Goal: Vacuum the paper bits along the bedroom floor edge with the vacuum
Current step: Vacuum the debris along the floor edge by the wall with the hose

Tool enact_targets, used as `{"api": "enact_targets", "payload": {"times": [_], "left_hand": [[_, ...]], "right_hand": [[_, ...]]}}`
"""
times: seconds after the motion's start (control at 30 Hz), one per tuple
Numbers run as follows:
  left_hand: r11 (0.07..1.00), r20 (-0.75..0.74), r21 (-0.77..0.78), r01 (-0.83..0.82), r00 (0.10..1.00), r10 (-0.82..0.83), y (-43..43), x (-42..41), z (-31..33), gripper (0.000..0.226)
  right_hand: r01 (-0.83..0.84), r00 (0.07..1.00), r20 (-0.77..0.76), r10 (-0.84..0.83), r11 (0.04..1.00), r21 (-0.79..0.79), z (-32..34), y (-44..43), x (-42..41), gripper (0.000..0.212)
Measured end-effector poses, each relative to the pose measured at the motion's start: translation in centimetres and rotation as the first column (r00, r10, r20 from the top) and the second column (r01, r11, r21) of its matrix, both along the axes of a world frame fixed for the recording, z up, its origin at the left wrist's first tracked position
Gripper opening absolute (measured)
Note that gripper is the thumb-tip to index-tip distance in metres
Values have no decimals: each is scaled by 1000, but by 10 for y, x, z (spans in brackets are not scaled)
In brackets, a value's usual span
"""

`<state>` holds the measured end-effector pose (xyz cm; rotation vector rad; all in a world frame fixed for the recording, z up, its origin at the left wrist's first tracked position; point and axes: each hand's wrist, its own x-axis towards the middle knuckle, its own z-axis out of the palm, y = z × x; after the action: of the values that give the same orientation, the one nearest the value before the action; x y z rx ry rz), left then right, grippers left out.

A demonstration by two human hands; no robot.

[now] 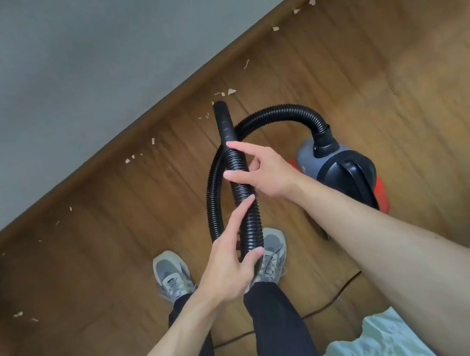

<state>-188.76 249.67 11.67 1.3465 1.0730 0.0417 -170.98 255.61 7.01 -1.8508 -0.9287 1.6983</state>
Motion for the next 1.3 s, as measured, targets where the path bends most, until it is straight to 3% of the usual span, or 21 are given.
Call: {"api": "enact_targets", "payload": {"times": [0.07, 0.17, 0.27, 0.43, 0.53, 0.67, 0.97, 1.13, 1.3], "left_hand": [[999, -1, -29, 16, 1000, -17, 0, -1, -4, 83], [999, 9, -36, 12, 1000, -11, 1, 3, -8, 84], [998, 28, -63, -15, 999, 17, 2, 18, -11, 88], [989, 61, -130, -66, 995, 74, -4, 49, -19, 90], [983, 69, -162, -85, 993, 97, -15, 66, -30, 89], [973, 49, -206, -107, 992, 119, -33, 84, -45, 89], [960, 19, -228, -165, 985, 173, -44, 107, -59, 87], [954, 29, -234, -189, 979, 201, -41, 117, -58, 86], [950, 23, -267, -164, 984, 176, -42, 114, -52, 88]], "right_hand": [[72, 995, -64, -73, 997, -29, -4, -7, 0, 61], [309, 934, -138, -329, 939, -149, -8, -30, 3, 62], [520, 843, 14, -538, 808, -276, -16, -73, 12, 56], [711, 692, 291, -661, 555, -431, -40, -158, 38, 56], [800, 577, 383, -721, 406, -442, -54, -195, 65, 69], [859, 470, 408, -783, 299, -416, -74, -212, 96, 89], [854, 391, 260, -883, 242, -460, -93, -209, 115, 79], [829, 402, 159, -902, 284, -482, -99, -211, 120, 98], [819, 400, 139, -906, 285, -497, -97, -214, 122, 101]]}}
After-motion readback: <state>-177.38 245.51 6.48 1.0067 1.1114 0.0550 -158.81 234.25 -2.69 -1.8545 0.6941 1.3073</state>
